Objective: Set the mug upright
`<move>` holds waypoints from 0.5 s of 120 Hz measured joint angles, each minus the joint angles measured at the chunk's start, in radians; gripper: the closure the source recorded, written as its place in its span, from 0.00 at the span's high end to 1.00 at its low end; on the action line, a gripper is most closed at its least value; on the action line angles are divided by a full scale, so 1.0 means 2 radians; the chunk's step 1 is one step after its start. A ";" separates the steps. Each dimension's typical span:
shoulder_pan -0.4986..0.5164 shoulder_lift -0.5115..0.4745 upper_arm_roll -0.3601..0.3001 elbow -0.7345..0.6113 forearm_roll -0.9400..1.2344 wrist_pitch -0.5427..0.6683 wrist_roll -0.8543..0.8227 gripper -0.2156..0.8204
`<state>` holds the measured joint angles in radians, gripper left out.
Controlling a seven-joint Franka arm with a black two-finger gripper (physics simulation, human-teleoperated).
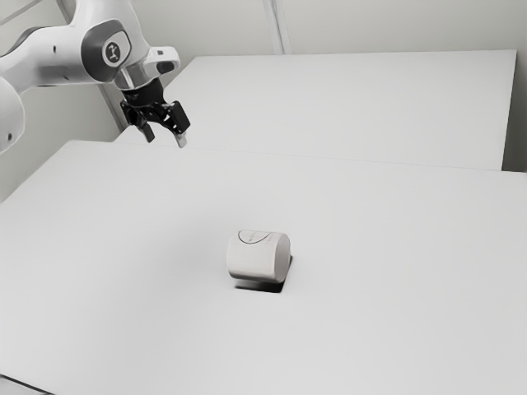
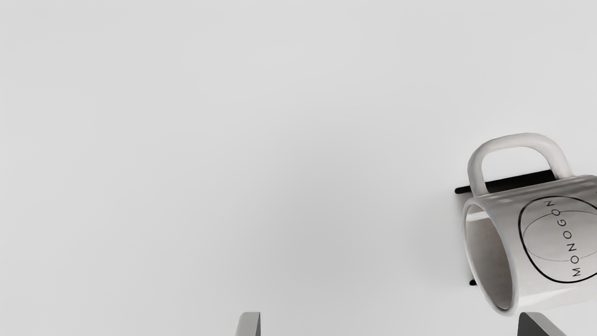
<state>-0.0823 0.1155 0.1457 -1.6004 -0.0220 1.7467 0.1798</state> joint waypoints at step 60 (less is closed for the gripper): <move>0.015 0.000 0.001 -0.037 -0.096 -0.003 0.001 0.79</move>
<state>-0.0513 0.1155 0.1478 -1.6748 -0.2146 1.7407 0.1826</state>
